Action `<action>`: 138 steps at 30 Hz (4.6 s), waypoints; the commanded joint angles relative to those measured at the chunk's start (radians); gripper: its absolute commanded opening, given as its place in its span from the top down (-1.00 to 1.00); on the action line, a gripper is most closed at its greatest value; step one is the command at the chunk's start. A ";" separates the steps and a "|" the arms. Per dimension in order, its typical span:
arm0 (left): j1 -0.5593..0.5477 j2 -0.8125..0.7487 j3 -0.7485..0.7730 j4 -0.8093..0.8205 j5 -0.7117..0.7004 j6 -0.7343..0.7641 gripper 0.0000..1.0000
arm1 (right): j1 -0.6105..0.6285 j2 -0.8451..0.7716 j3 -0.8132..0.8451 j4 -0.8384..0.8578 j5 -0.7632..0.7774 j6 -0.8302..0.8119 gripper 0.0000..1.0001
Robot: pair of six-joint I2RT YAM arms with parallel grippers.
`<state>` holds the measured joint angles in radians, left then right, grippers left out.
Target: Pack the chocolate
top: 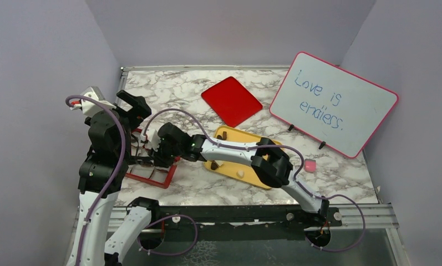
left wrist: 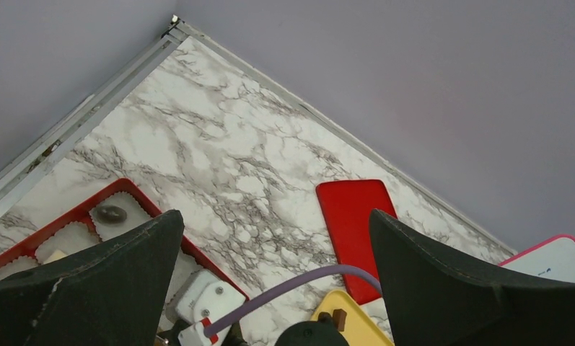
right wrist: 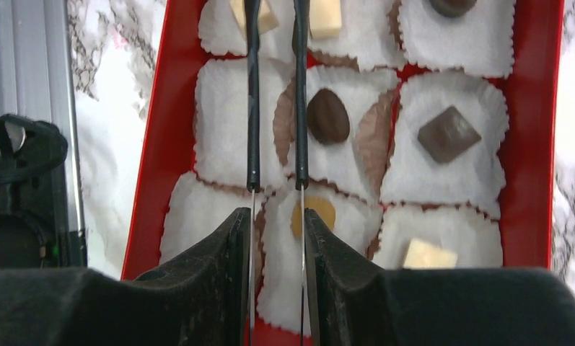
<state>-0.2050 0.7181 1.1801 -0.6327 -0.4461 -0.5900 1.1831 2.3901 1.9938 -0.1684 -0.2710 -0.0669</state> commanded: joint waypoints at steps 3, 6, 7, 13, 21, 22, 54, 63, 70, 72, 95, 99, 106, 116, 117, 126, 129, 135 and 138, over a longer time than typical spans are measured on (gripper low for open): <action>-0.004 0.001 0.068 -0.020 0.013 -0.052 -0.98 | -0.010 -0.244 -0.193 0.102 0.067 0.023 0.32; -0.004 -0.005 0.087 -0.036 0.024 -0.078 -0.98 | -0.013 -0.329 -0.275 0.099 0.107 0.026 0.33; -0.003 -0.006 0.084 -0.038 0.030 -0.090 -0.98 | -0.015 -0.355 -0.303 0.096 0.130 0.023 0.33; -0.003 0.001 0.076 -0.091 0.067 -0.111 -0.98 | -0.049 -0.502 -0.444 0.054 0.236 0.064 0.34; -0.003 -0.051 -0.003 -0.103 0.159 -0.061 -0.98 | -0.059 -0.702 -0.602 -0.090 0.436 0.228 0.34; -0.003 -0.052 -0.015 -0.106 0.182 -0.052 -0.98 | -0.062 -0.726 -0.619 -0.114 0.450 0.250 0.34; -0.002 -0.019 -0.400 0.022 0.643 0.128 -0.98 | -0.223 -0.917 -0.765 -0.561 0.545 0.464 0.26; -0.004 -0.025 -0.443 0.101 0.718 0.196 -0.98 | -0.240 -0.823 -0.716 -0.494 0.609 0.519 0.25; -0.004 -0.051 -0.471 0.128 0.765 0.203 -0.98 | -0.249 -0.758 -0.685 -0.453 0.626 0.535 0.25; -0.003 -0.065 -0.473 0.133 0.766 0.205 -0.98 | -0.252 -0.735 -0.672 -0.452 0.628 0.535 0.25; -0.003 -0.098 -0.484 0.138 0.740 0.195 -0.98 | -0.257 -0.767 -0.714 -0.456 0.609 0.547 0.51; -0.003 -0.101 -0.482 0.132 0.704 0.188 -0.98 | -0.257 -0.791 -0.729 -0.442 0.588 0.516 0.51; -0.002 -0.137 -0.459 0.128 0.616 0.171 -0.98 | -0.257 -0.837 -0.768 -0.376 0.534 0.482 0.52; -0.004 -0.193 -0.416 0.140 0.312 0.170 -0.98 | -0.257 -0.862 -0.780 -0.220 0.353 0.440 0.51; -0.003 -0.190 -0.404 0.140 0.299 0.171 -0.98 | -0.257 -0.856 -0.780 -0.195 0.334 0.438 0.51; -0.003 -0.167 -0.294 0.137 0.170 0.148 -0.98 | -0.255 -0.750 -0.713 -0.041 0.118 0.439 0.52; -0.004 -0.159 -0.269 0.138 0.136 0.151 -0.98 | -0.252 -0.736 -0.706 0.006 0.061 0.446 0.52; -0.003 -0.153 -0.248 0.139 0.116 0.135 -0.98 | -0.224 -0.700 -0.668 0.034 0.004 0.452 0.52; -0.005 -0.156 -0.238 0.140 0.121 0.133 -0.98 | -0.201 -0.676 -0.641 0.038 -0.018 0.455 0.52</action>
<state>-0.2050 0.5632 0.9051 -0.5098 -0.2913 -0.4435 0.9508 1.6848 1.2919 -0.2035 -0.2096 0.3840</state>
